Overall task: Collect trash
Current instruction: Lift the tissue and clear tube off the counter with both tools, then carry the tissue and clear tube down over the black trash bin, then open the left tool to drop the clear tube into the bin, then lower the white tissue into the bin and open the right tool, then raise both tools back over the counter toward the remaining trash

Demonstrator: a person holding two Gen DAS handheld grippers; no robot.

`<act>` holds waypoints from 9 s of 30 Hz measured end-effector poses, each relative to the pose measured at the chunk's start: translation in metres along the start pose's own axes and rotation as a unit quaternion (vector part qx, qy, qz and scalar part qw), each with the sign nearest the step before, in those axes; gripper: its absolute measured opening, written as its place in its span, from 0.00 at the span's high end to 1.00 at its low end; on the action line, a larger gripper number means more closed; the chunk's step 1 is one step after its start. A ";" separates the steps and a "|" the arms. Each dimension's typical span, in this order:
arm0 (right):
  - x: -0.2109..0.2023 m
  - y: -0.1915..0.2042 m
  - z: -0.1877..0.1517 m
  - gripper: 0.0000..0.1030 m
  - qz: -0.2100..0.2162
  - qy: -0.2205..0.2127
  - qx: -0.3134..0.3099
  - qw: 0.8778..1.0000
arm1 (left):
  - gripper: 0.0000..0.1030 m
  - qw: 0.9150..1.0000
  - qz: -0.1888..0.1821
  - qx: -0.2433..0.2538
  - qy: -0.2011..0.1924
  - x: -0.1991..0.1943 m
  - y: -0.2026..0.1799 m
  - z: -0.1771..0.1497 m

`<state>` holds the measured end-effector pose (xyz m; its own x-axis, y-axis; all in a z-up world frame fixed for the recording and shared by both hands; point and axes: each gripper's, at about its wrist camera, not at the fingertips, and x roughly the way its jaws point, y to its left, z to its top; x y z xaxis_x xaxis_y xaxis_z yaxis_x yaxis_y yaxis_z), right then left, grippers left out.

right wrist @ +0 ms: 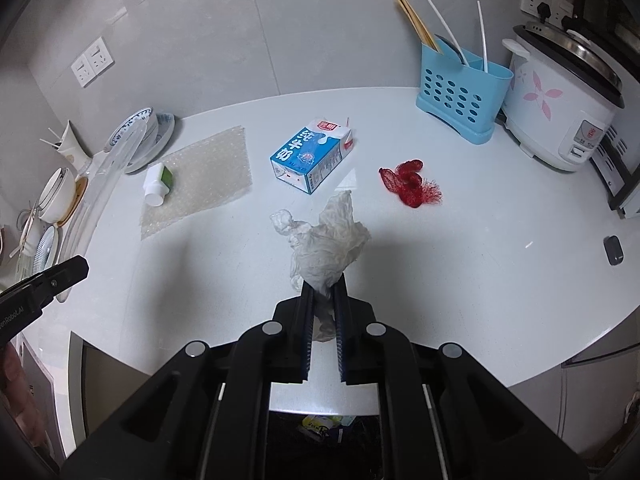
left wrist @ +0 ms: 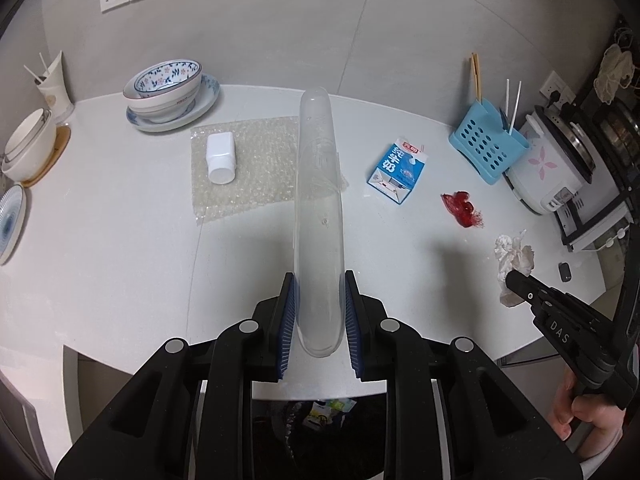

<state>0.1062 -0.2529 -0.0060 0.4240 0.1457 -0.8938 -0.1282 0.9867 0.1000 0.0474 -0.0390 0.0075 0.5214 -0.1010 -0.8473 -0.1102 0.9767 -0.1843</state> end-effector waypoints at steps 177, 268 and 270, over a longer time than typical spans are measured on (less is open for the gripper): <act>0.097 0.031 -0.259 0.69 0.022 0.188 -0.069 0.980 | 0.06 0.993 0.035 0.004 0.111 0.075 0.018 -0.256; 0.023 0.042 0.014 0.08 -0.020 -0.005 -0.031 0.999 | 0.06 1.000 0.028 -0.014 0.007 0.055 0.053 0.003; 0.031 0.043 0.022 0.08 -0.024 -0.001 -0.029 0.999 | 0.06 0.999 0.030 -0.021 0.009 0.061 0.061 0.014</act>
<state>0.1335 -0.2048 -0.0202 0.4323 0.0985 -0.8963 -0.1590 0.9868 0.0318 0.0847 0.0173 -0.0484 0.4982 -0.0460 -0.8658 -0.1761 0.9724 -0.1530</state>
